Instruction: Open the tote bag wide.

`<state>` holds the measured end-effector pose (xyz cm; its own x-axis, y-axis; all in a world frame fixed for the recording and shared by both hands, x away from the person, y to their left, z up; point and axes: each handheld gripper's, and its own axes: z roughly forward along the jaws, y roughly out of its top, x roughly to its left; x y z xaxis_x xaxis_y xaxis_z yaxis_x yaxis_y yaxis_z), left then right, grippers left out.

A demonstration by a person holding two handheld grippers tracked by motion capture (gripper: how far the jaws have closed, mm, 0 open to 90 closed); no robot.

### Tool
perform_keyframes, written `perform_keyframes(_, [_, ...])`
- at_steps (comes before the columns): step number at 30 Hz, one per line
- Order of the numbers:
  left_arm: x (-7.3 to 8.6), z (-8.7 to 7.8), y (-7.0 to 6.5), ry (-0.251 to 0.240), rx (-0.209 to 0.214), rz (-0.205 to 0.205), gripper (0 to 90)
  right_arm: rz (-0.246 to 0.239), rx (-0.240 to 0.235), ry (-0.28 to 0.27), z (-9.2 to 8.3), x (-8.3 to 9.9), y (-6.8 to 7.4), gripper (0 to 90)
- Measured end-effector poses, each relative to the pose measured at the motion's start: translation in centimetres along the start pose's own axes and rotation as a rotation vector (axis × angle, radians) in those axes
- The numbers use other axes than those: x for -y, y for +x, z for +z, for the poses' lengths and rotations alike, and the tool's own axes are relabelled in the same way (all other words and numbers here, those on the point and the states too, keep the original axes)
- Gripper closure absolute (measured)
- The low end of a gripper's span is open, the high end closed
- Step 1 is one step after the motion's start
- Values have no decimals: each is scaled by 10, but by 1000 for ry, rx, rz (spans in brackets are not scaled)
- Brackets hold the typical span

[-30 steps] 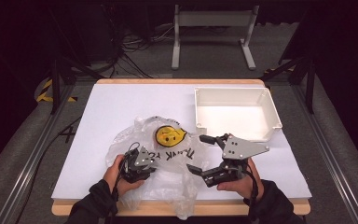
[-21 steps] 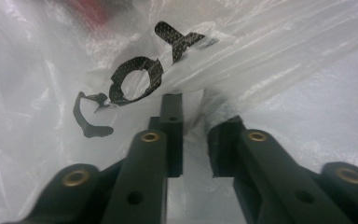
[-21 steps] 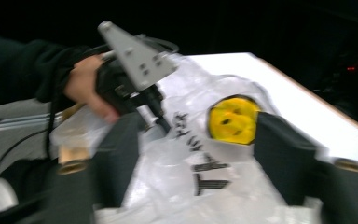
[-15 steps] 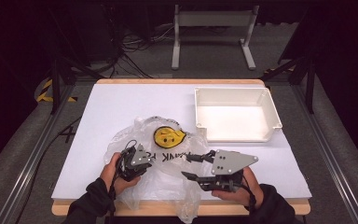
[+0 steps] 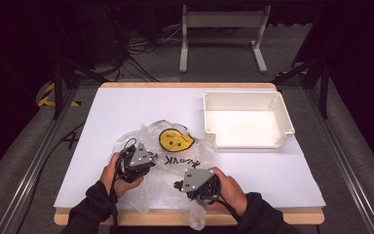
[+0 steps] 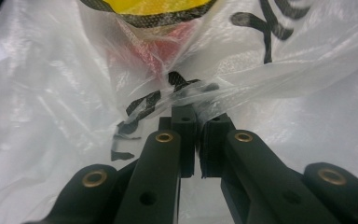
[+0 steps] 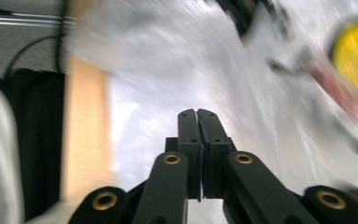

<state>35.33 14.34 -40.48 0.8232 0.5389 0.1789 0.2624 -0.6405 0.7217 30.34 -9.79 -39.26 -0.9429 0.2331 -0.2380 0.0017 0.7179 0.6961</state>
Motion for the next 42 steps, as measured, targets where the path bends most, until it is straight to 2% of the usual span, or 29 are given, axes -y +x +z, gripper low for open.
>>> perform_keyframes(2, [1, -2, 3, 1, -11, 6, 866, 16, 58, 30, 4, 6, -12, 900])
perform_keyframes(6, [1, -5, 7, -12, -40, -10, 868, 30, 124, 61, 8, 10, -27, 900])
perform_keyframes(9, [-1, -10, 12, -24, -59, -16, 862, 60, 162, 80, 14, 13, -39, 900])
perform_keyframes(13, [-2, -17, 21, -58, -106, -50, 793, 80, 164, 88, 22, 15, -48, 900])
perform_keyframes(15, [-2, -21, 26, -83, -107, -73, 760, 95, 159, 85, 24, 14, -50, 900])
perform_keyframes(16, [-1, -24, 27, -99, -113, -75, 735, 83, 165, 89, 26, 14, -53, 900])
perform_keyframes(20, [-4, -38, 27, -141, -119, -71, 651, 100, 199, 88, 27, 13, -59, 900])
perform_keyframes(22, [-5, -46, 27, -181, -120, -89, 620, 108, 208, 81, 27, 11, -62, 900])
perform_keyframes(24, [-6, -53, 28, -200, -156, -102, 565, 113, 223, 76, 25, 9, -65, 900])
perform_keyframes(27, [-6, -61, 29, -218, -181, -103, 537, 121, 240, 69, 24, 6, -70, 900])
perform_keyframes(29, [-7, -64, 29, -234, -171, -117, 494, 127, 250, 64, 23, 4, -73, 900])
perform_keyframes(32, [-8, -68, 30, -245, -185, -104, 472, 127, 250, 66, 22, 2, -76, 900])
perform_keyframes(36, [-12, -74, 31, -264, -175, -102, 429, 133, 249, 74, 23, -4, -82, 900])
perform_keyframes(37, [-14, -76, 30, -276, -157, -97, 422, 135, 247, 73, 23, -5, -84, 900])
perform_keyframes(40, [-17, -76, 29, -279, -140, -73, 382, 147, 243, 65, 20, -9, -91, 900])
perform_keyframes(42, [-19, -73, 28, -266, -118, -61, 348, 148, 241, 67, 19, -13, -94, 900])
